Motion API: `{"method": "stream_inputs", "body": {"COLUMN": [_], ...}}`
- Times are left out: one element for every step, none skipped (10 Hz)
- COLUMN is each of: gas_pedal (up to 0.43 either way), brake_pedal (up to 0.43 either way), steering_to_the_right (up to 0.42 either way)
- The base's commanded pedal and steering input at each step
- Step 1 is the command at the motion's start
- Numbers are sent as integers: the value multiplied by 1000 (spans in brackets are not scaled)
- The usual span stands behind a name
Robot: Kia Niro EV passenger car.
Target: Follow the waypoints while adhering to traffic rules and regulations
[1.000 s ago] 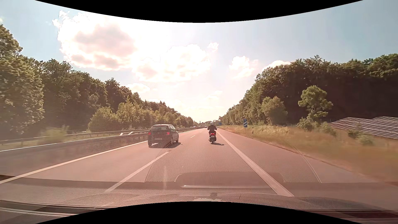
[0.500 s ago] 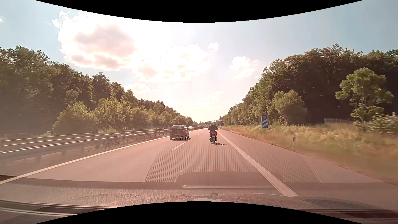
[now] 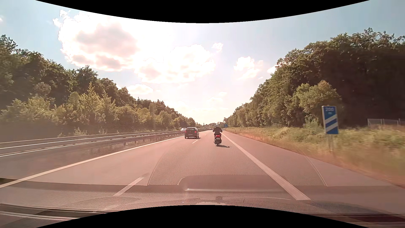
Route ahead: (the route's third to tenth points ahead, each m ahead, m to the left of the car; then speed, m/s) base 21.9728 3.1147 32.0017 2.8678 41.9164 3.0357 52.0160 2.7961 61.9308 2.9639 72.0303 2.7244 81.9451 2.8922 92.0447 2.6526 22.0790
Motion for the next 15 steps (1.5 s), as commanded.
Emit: {"method": "stream_inputs", "body": {"gas_pedal": [87, 87, 118, 177, 209, 220, 220, 228, 228, 228, 228, 228, 228, 228, 228], "brake_pedal": [12, 12, 12, 12, 12, 12, 12, 12, 12, 12, 12, 12, 12, 12, 12], "steering_to_the_right": [1, 1, 1, 1, 1, 1, 1, 1, 1, 1, 1, 1, 1, 2, 3]}}
